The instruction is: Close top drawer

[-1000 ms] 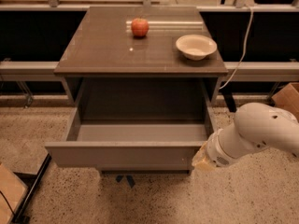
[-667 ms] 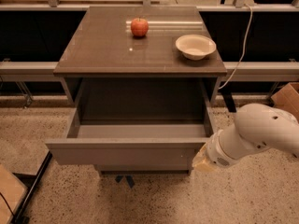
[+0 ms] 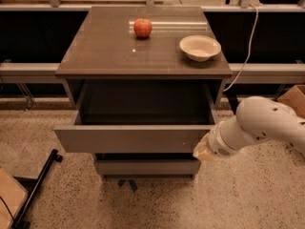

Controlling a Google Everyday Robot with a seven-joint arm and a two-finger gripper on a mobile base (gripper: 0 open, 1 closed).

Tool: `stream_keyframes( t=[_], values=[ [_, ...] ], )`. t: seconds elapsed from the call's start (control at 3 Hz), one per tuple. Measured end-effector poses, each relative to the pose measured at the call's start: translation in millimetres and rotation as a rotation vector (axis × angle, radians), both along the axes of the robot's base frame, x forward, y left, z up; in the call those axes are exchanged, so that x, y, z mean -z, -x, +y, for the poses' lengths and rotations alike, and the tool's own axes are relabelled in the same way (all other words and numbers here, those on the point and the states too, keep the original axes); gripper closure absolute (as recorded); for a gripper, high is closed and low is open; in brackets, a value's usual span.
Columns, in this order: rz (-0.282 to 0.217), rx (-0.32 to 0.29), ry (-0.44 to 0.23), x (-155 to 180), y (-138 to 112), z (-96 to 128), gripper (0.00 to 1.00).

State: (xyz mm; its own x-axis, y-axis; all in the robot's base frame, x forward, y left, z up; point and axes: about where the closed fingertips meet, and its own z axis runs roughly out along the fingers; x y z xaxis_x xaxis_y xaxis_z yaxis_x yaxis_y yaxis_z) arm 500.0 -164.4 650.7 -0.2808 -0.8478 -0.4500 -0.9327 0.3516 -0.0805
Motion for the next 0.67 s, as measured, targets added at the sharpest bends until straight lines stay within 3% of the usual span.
stream_keyframes(
  t=[0.33,0.67],
  values=[
    [0.002,0.02,-0.001,4,-4,0,1.0],
    [-0.056,-0.02,-0.032,14,-50,14,1.0]
  ],
)
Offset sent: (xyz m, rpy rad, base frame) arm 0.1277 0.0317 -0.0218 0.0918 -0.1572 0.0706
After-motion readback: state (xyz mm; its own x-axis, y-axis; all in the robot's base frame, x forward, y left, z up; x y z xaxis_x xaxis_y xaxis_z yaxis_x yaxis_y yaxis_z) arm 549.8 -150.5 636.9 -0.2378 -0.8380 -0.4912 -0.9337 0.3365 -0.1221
